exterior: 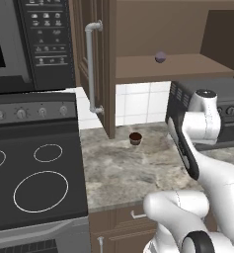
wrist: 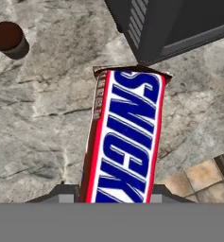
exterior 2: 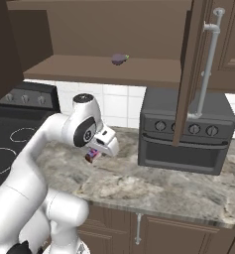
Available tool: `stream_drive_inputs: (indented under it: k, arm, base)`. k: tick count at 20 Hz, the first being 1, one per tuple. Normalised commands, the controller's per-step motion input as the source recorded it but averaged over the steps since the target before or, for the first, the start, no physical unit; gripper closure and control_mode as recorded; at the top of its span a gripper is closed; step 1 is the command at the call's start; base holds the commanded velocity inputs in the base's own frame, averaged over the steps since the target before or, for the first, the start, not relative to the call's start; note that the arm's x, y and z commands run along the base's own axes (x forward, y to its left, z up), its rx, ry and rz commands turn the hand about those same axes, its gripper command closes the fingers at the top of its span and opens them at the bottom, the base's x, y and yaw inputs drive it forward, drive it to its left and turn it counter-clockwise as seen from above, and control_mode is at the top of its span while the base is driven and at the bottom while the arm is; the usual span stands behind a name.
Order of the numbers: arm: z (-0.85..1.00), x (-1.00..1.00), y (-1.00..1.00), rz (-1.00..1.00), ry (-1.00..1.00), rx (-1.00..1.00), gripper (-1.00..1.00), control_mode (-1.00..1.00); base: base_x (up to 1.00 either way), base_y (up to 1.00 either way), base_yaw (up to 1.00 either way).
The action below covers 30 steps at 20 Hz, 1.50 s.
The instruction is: Pick the bar and honey bottle from the counter and place them in the cabinets closest to them.
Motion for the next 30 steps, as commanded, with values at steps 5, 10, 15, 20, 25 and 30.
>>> stream_drive_inputs:
  k: [5,10,15,20,25,30]
  arm:
    - [0.54,-0.02,0.28,0.01,-0.09,0.00,1.00,-1.00]
    - [0.53,-0.01,0.25,0.02,-0.08,0.00,1.00,-1.00]
    - [0.55,0.00,0.22,0.02,-0.08,0.00,1.00,-1.00]
    - [0.54,0.00,0.27,0.02,-0.05,0.00,1.00,-1.00]
    - [0.59,0.00,0.28,0.02,-0.03,0.00,1.00,-1.00]
    - [0.58,0.00,0.29,0.02,-0.07,0.00,1.00,-1.00]
  base:
    - [0.00,0.00,0.00]
    - [0.00,0.00,0.00]
    - [0.00,0.00,0.00]
    - [0.00,0.00,0.00]
    - [0.00,0.00,0.00]
    - [0.00,0.00,0.00]
